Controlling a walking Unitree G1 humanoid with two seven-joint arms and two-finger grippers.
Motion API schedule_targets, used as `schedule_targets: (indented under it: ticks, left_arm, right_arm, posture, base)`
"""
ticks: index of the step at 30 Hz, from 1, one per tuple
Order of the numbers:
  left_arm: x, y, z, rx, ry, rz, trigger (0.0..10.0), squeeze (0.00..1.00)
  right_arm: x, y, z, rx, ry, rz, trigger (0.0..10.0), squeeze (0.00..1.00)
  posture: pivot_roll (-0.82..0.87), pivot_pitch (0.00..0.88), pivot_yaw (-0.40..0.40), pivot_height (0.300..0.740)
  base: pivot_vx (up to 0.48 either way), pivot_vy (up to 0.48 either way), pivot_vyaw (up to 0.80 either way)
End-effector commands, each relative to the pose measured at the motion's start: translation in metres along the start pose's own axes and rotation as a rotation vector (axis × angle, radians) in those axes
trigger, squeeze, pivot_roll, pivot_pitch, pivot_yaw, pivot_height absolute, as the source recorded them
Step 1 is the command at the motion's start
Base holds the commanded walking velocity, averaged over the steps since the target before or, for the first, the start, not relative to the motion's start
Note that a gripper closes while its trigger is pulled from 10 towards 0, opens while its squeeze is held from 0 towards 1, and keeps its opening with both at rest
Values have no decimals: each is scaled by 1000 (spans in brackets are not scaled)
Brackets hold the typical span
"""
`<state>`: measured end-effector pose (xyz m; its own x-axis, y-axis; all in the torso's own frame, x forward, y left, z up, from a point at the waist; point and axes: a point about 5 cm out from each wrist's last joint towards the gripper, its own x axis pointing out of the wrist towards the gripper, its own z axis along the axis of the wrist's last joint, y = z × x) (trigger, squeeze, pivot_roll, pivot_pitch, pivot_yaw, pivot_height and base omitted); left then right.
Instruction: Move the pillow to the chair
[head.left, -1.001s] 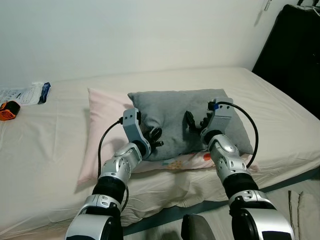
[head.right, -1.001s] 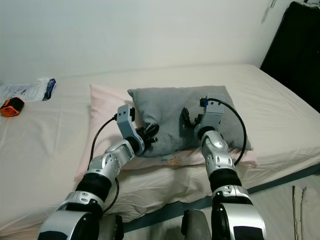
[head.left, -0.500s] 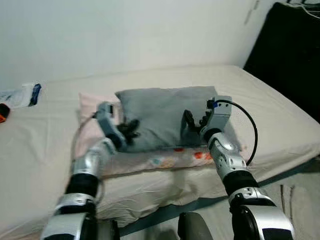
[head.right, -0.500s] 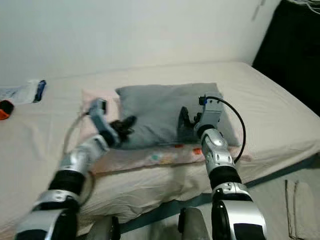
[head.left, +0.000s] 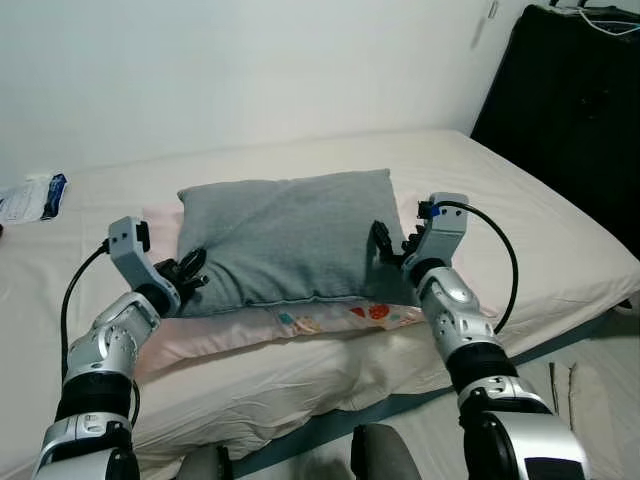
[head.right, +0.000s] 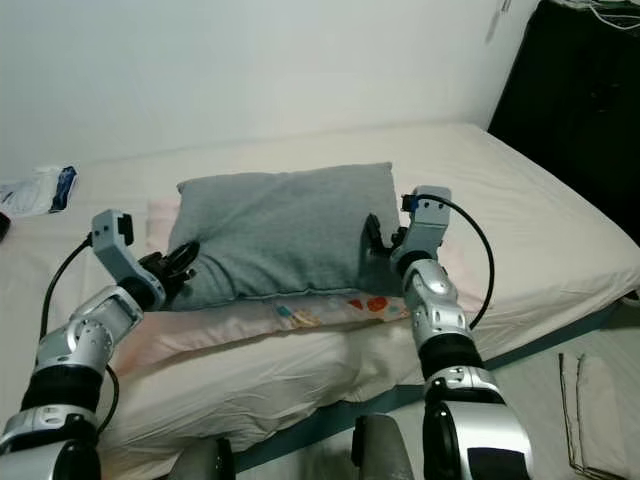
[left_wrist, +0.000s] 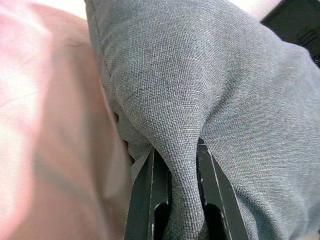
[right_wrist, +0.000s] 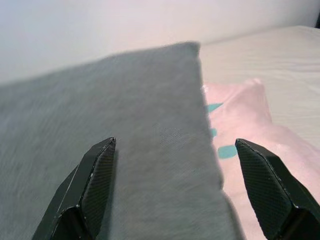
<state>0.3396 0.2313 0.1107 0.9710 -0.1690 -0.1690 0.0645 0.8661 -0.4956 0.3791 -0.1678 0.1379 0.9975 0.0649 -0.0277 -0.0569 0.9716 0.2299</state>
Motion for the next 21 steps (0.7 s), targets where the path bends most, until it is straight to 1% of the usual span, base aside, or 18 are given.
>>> schedule_targets:
  ticks: [1,3,4,8,10,11,13,14,15,16,17,18,19,20,21]
  left_arm:
    - [-7,15,-3,13,-12,98,0,0]
    - [-5,12,-7,19,1,94,0,0]
    - [-1,4,-17,37,31,75,0,0]
    - [1,-2,-24,46,47,60,0,0]
    - [4,-8,-28,65,63,47,0,0]
    - [4,-8,-28,65,63,47,0,0]
    - [6,-14,-28,103,70,23,0,0]
    - [7,-19,-25,111,50,-1,0,0]
    - [7,-19,-25,111,50,-1,0,0]
    - [7,-26,-19,91,7,-53,0,0]
    - [7,-26,-19,91,7,-53,0,0]
    - [7,-33,-11,57,-44,-96,10000,271]
    - [5,-38,-4,38,-86,-135,10000,808]
    - [5,-38,-4,38,-86,-135,10000,808]
    - [2,-43,1,38,-124,-184,10000,1000]
  right_arm:
    - [1,-5,5,30,-23,-24,10000,0]
    - [1,-7,3,32,-7,-29,10000,0]
    - [1,-12,-5,35,45,-31,10000,0]
    - [0,-16,-10,31,81,-25,10000,0]
    - [0,-20,-12,57,101,-34,10000,0]
    - [0,-20,-12,57,101,-34,10000,0]
    - [2,-22,-9,79,99,-53,10000,0]
    - [3,-22,-7,85,91,-55,10000,0]
    - [3,-22,-7,85,91,-55,10000,0]
    - [3,-20,-5,84,82,-48,10000,0]
    - [3,-20,-5,84,82,-48,10000,0]
    - [4,-18,-4,78,77,-38,10000,0]
    - [4,-16,-4,71,75,-28,10000,0]
    - [4,-16,-4,71,75,-28,10000,0]
    - [4,-14,-4,62,73,-19,10000,0]
  posture:
    - [-9,0,-88,601]
    - [-11,0,-86,601]
    - [-11,0,-86,601]
    - [-13,0,-85,601]
    - [-12,0,-85,601]
    - [-12,0,-85,601]
    - [-4,0,-88,601]
    - [-5,0,-86,601]
    - [-5,0,-86,601]
    - [-6,0,-85,601]
    - [-6,0,-85,601]
    - [-3,0,-85,601]
    - [-2,0,-85,601]
    - [-2,0,-85,601]
    - [0,0,-84,601]
  base:
    - [0,0,0]
    - [0,0,0]
    - [0,0,0]
    - [0,0,0]
    - [0,0,0]
    - [0,0,0]
    - [0,0,0]
    - [0,0,0]
    - [0,0,0]
    - [0,0,0]
    - [0,0,0]
    - [0,0,0]
    - [0,0,0]
    - [0,0,0]
    - [0,0,0]
